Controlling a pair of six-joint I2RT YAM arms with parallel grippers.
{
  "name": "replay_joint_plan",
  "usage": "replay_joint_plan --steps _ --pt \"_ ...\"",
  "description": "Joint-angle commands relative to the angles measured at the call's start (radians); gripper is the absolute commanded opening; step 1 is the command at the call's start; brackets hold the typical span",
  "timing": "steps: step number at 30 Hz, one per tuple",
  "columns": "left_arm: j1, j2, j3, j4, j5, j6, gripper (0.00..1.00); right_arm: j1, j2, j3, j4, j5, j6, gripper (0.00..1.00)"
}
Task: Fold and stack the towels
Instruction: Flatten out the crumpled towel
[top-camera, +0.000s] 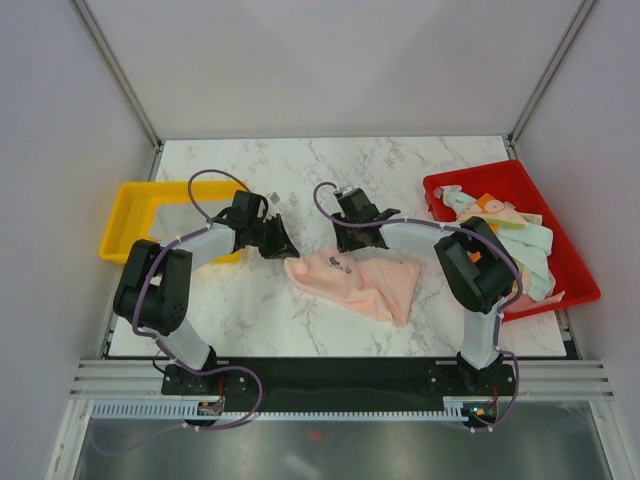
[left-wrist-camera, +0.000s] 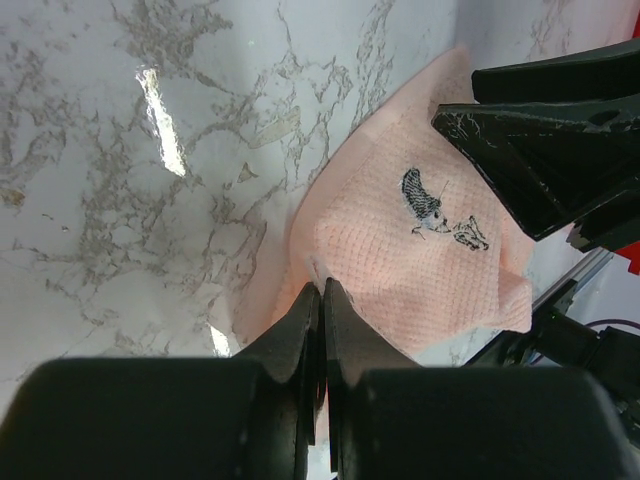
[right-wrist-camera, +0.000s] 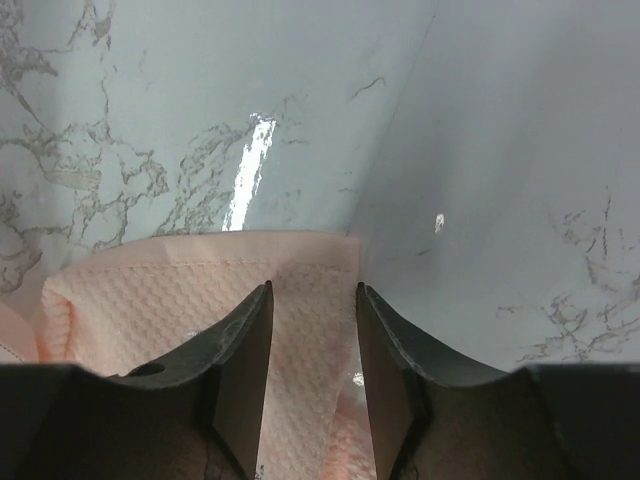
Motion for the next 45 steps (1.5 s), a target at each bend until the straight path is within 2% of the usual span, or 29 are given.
replay_joint_plan --steps 1,3,4,5,8,12,21,24,25,27,31,34,39,42,43,45 --pt "-0.004 -0.039 0.012 -0.005 -0.027 -0.031 0.08 0.020 0.049 -0.011 0.001 0.090 -0.007 0.46" --pt "-0.003 -0.042 0.011 -0.005 -0.029 -0.032 0.08 0.020 0.065 -0.014 0.001 0.084 0.006 0.38" --pt "-0.003 -0.042 0.011 -0.008 -0.034 -0.034 0.08 0.020 0.069 -0.016 0.001 0.087 0.011 0.30" --pt "-0.003 -0.043 0.011 -0.008 -0.035 -0.037 0.10 0.020 0.069 -0.022 0.001 0.091 0.019 0.16" --pt "-0.003 -0.048 0.018 -0.023 -0.044 -0.036 0.18 0.020 0.039 -0.043 0.019 0.102 0.034 0.00" --pt "-0.003 -0.058 0.037 -0.052 -0.064 -0.028 0.32 0.012 -0.021 -0.055 0.019 0.119 0.042 0.00" --pt "-0.003 -0.046 0.032 -0.069 -0.103 -0.022 0.34 -0.006 -0.072 -0.114 0.025 0.101 0.036 0.00" --pt "-0.003 -0.020 0.048 -0.065 -0.115 -0.013 0.24 -0.014 -0.090 -0.146 0.050 0.090 0.037 0.00" --pt "-0.004 -0.010 0.054 -0.066 -0.103 -0.005 0.14 -0.014 -0.096 -0.157 0.053 0.090 0.039 0.00" --pt "-0.003 0.015 0.072 -0.065 -0.081 -0.003 0.05 -0.018 -0.110 -0.160 0.056 0.087 0.036 0.00" --pt "-0.004 0.011 0.103 -0.058 -0.028 0.001 0.02 -0.032 -0.150 -0.146 0.031 0.096 0.034 0.00" --pt "-0.003 -0.061 0.143 -0.060 0.035 0.004 0.02 -0.038 -0.248 -0.117 -0.035 0.120 0.034 0.00" --pt "-0.003 -0.230 0.241 -0.071 0.144 0.020 0.02 -0.038 -0.551 -0.079 -0.113 0.125 0.016 0.00" --pt "-0.004 -0.344 0.288 -0.072 0.225 0.023 0.02 -0.020 -0.743 -0.072 -0.111 0.093 -0.027 0.00" --pt "-0.006 -0.371 0.298 -0.071 0.238 0.023 0.02 -0.015 -0.842 -0.078 -0.108 0.047 -0.039 0.00" --pt "-0.015 -0.472 0.296 -0.060 0.256 0.012 0.02 -0.012 -0.933 -0.085 -0.095 -0.033 -0.065 0.00"
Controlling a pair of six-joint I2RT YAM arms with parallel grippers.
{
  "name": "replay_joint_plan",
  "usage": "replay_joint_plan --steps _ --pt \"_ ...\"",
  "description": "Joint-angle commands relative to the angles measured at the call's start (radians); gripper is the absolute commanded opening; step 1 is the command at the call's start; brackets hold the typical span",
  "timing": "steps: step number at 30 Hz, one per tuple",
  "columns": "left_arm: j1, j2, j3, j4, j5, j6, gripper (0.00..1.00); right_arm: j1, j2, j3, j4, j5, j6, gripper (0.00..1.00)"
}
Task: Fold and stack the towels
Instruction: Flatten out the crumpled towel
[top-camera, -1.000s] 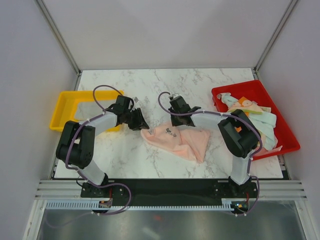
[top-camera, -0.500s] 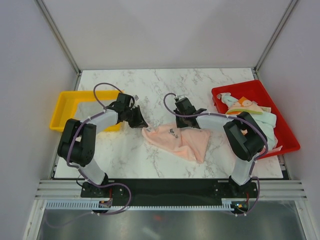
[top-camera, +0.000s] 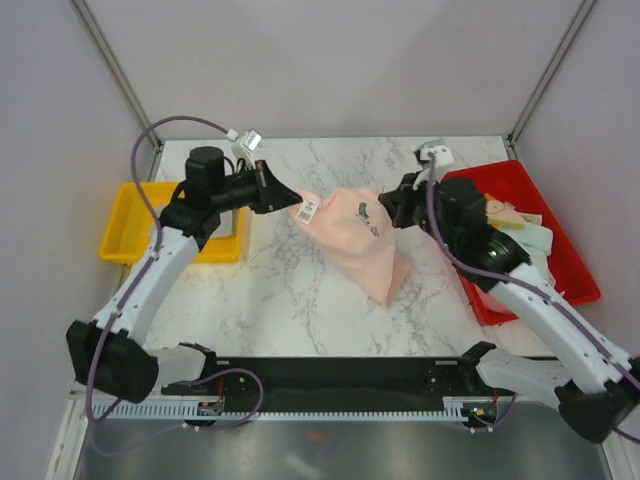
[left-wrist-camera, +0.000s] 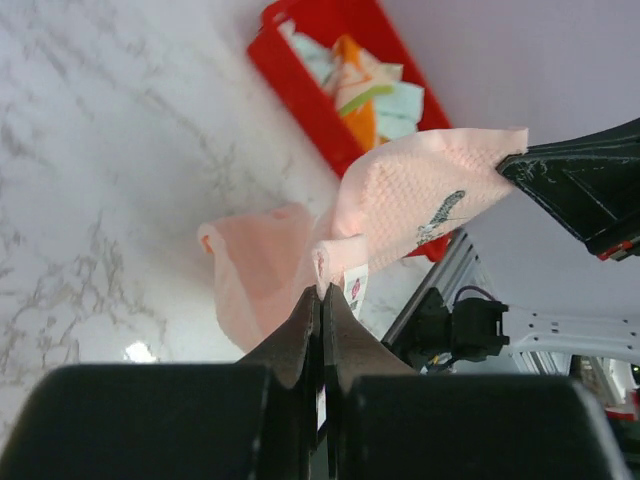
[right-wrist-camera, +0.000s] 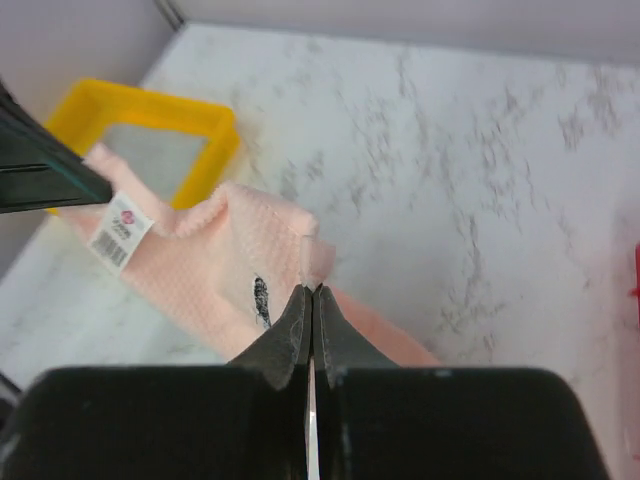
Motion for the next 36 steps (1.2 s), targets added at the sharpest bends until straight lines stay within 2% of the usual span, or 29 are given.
replay_joint_plan --steps 1,3,6,8,15,16,18,21,25,27,32,35,36 --pt "-0.019 -0.167 0.022 0.030 0.107 0.005 0.02 0.013 -0.204 0.016 0.000 -0.143 -0.052 0.00" --pt "-0.034 -0.290 -0.008 0.079 0.116 -0.077 0.02 0.013 -0.278 0.013 0.010 -0.180 -0.009 0.00" --pt "-0.068 -0.439 -0.079 0.257 0.141 -0.235 0.02 0.015 -0.386 0.018 0.046 -0.254 0.078 0.00" --pt "-0.102 -0.487 -0.072 0.312 0.115 -0.276 0.02 0.015 -0.432 0.024 0.087 -0.284 0.120 0.00" --pt "-0.116 -0.458 0.051 0.303 0.108 -0.308 0.02 0.015 -0.403 0.182 0.110 -0.226 0.168 0.00" --pt "-0.116 -0.436 0.083 0.297 0.089 -0.294 0.02 0.015 -0.373 0.217 0.101 -0.213 0.158 0.00" --pt "-0.116 -0.401 0.125 0.181 0.023 -0.218 0.02 0.015 -0.342 0.240 0.090 -0.205 0.142 0.00" --pt "-0.114 -0.332 0.169 0.069 -0.087 -0.120 0.02 0.015 -0.273 0.184 0.086 -0.124 0.123 0.00" --pt "-0.105 -0.228 0.151 0.025 -0.256 -0.014 0.02 0.013 -0.172 0.104 0.153 0.045 0.065 0.00" --pt "-0.074 -0.128 0.140 0.059 -0.298 0.023 0.02 -0.002 -0.056 0.098 0.182 0.044 0.008 0.00" --pt "0.016 0.119 0.177 0.229 -0.246 0.039 0.02 -0.130 0.218 0.111 0.404 -0.064 -0.020 0.00" --pt "0.071 0.323 0.276 0.314 -0.180 0.027 0.02 -0.213 0.420 0.191 0.500 -0.157 -0.032 0.00" --pt "0.082 0.387 0.356 0.318 -0.157 0.023 0.02 -0.227 0.522 0.249 0.516 -0.180 -0.038 0.00"
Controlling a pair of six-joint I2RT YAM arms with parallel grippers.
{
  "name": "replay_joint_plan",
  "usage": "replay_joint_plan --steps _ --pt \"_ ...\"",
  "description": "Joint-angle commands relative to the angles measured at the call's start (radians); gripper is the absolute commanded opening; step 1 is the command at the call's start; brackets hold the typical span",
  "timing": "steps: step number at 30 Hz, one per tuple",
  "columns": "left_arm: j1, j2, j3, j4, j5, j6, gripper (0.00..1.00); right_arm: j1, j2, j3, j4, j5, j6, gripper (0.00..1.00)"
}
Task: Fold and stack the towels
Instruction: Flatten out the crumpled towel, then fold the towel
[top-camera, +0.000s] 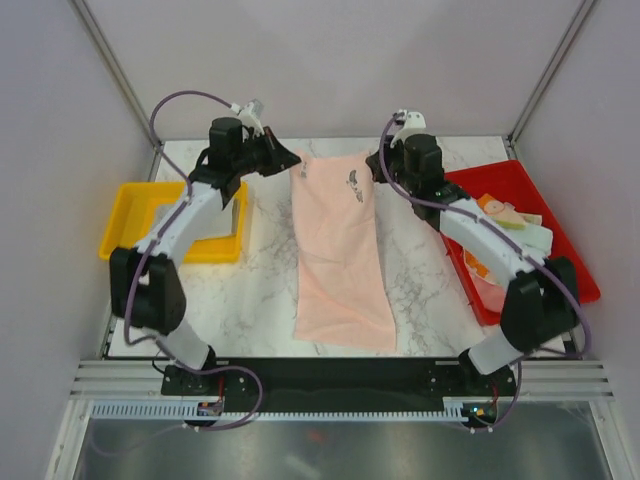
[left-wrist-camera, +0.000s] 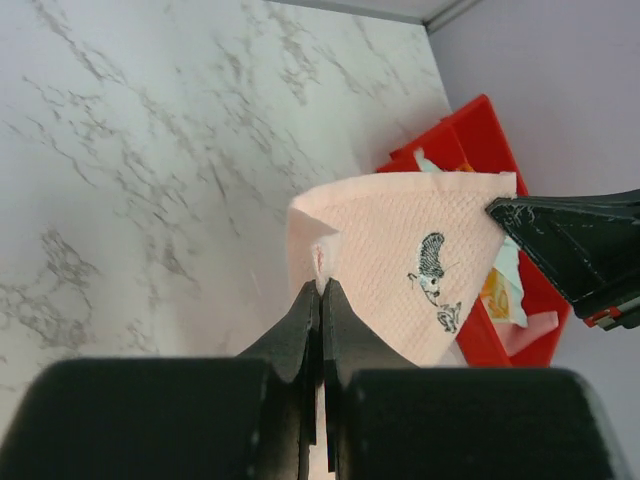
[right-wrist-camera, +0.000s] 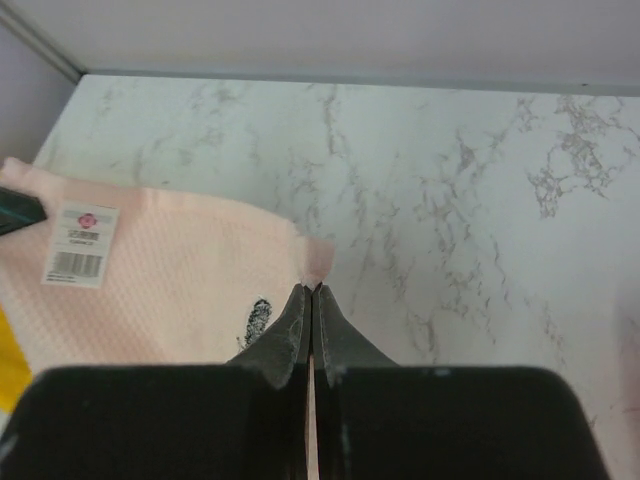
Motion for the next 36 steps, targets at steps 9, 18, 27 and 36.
replay_joint_plan --steps 9,18,27,36 --pt "0.085 0.618 0.551 0.173 0.205 0.016 0.02 -0.153 0.523 0.335 0.356 -0.327 -0.080 0.00" --pt "0.111 0.701 0.580 0.189 0.221 0.075 0.03 -0.190 0.594 0.373 0.379 -0.435 -0.114 0.00" --pt "0.117 0.576 0.455 0.143 0.243 0.167 0.02 -0.196 0.435 0.220 0.278 -0.465 -0.163 0.00" --pt "0.108 0.339 0.114 0.168 0.252 0.176 0.02 -0.195 0.191 -0.088 0.253 -0.458 -0.139 0.00"
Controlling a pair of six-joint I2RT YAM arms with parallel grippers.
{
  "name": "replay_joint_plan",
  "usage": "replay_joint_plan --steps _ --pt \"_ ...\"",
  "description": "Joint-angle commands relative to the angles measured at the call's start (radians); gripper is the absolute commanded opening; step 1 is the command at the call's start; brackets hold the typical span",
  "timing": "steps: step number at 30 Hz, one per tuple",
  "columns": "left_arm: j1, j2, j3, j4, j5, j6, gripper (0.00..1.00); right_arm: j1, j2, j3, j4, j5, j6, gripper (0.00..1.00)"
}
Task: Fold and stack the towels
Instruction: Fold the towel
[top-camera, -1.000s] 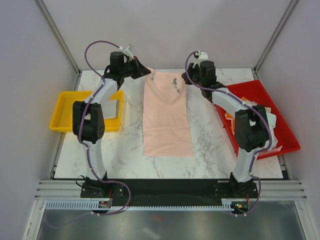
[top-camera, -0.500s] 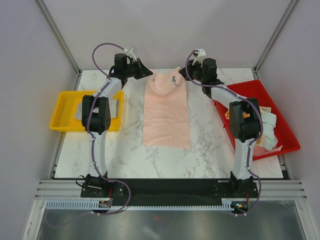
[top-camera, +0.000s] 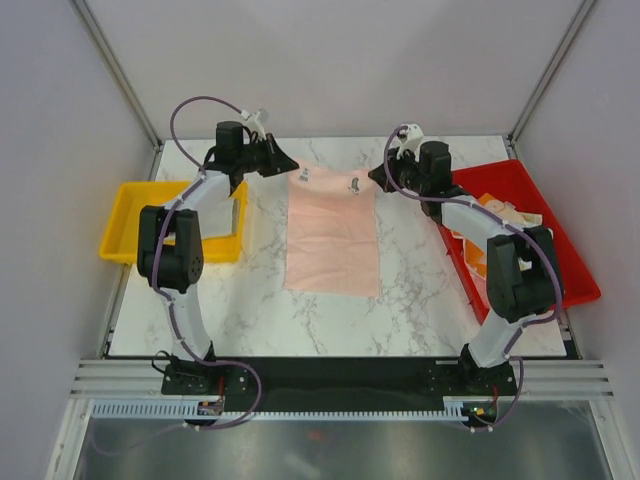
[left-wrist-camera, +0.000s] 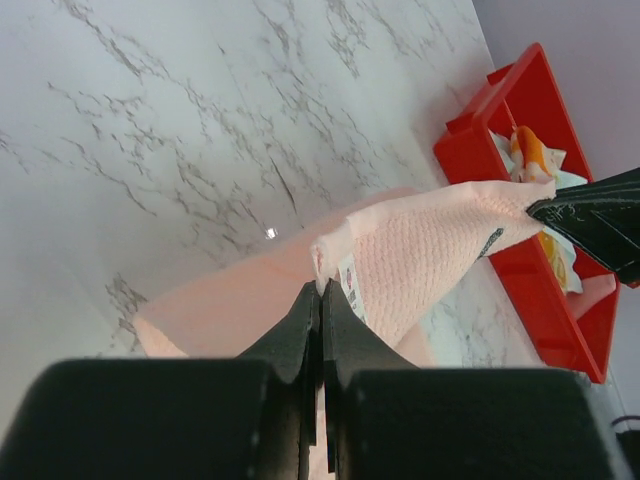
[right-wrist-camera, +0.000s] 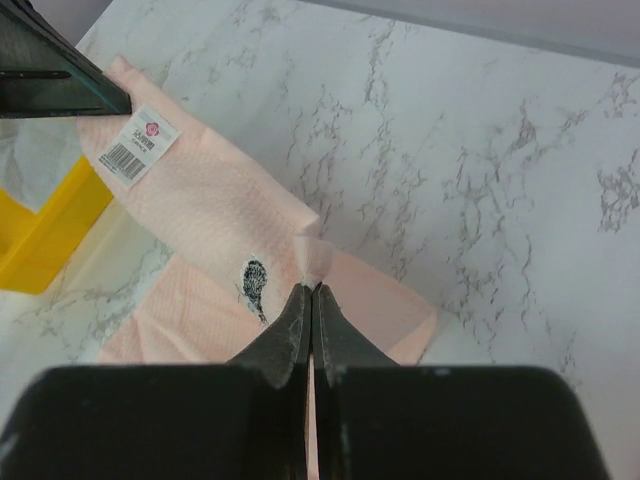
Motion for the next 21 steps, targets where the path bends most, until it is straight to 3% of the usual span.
replay_joint_plan --steps 1,11,21 --pt "-0.007 -0.107 -0.099 0.038 0.038 0.050 0.02 -0.004 -0.118 -0.088 0.024 -0.027 0.010 0.00" --pt "-0.059 -0.306 -0.413 0.099 0.048 0.017 0.02 -0.003 -0.310 -0.378 0.141 -0.129 0.166 0.00" --pt "-0.079 -0.437 -0.567 0.110 -0.006 0.004 0.02 0.036 -0.445 -0.549 0.159 -0.120 0.243 0.00"
